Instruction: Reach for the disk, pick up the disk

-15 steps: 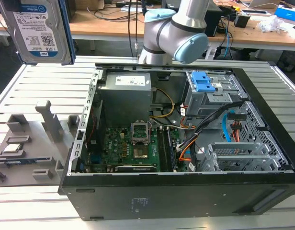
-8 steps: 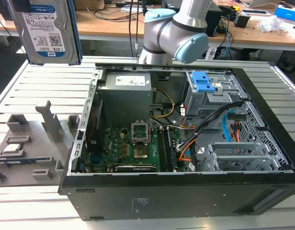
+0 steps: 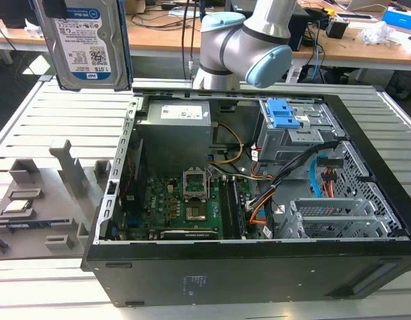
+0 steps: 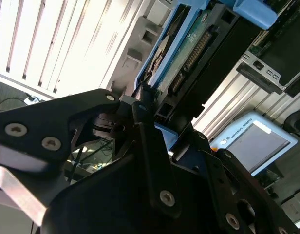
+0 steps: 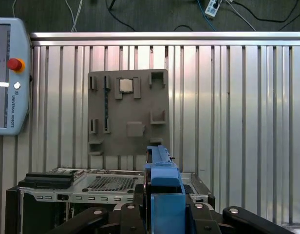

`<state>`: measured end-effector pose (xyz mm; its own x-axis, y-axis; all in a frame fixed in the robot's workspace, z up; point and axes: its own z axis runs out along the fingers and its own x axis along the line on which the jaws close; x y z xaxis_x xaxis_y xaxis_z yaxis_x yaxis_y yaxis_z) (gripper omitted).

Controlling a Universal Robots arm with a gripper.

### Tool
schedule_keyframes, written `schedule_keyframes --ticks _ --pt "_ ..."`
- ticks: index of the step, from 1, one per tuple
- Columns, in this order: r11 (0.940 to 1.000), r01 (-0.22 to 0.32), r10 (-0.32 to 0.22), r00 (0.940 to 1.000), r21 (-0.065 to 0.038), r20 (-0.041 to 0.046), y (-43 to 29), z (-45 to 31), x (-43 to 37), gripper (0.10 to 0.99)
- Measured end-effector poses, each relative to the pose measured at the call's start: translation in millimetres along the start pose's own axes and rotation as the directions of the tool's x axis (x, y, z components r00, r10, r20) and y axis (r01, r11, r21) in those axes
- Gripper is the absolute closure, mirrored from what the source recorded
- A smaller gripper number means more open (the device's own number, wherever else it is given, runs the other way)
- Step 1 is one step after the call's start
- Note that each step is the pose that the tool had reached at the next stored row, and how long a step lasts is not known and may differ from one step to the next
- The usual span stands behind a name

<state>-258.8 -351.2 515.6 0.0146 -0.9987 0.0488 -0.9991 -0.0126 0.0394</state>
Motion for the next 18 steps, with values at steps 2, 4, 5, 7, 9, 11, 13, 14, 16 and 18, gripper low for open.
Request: schedule_keyframes --ticks 2,4,5,7,9,11,13,14,16,18 --pt "1.0 0.0 0.0 1.0 0.0 -0.0001 -8.1 -0.4 0.0 0.722" --pt "1.0 0.0 0.0 1.0 0.0 0.0 -17.7 -0.7 0.0 0.722" --pt "1.0 0.0 0.0 1.0 0.0 0.0 -20.1 -0.8 0.0 0.722" --pt "1.0 0.0 0.0 1.0 0.0 0.0 -24.4 -1.0 0.0 0.722" --pt "1.0 0.0 0.0 1.0 0.0 -0.0001 -29.8 -1.2 0.1 0.722" --pt "1.0 0.0 0.0 1.0 0.0 0.0 -34.4 -1.4 0.2 0.722" --pt "1.0 0.0 0.0 1.0 0.0 -0.0001 -40.6 -1.6 0.3 0.722" --pt "1.0 0.0 0.0 1.0 0.0 -0.0001 -45.3 -1.8 0.3 0.722" --pt "1.0 0.0 0.0 1.0 0.0 0.0 -51.3 -2.0 0.4 0.722" --pt "1.0 0.0 0.0 1.0 0.0 0.0 -60.0 -2.4 0.5 0.722"
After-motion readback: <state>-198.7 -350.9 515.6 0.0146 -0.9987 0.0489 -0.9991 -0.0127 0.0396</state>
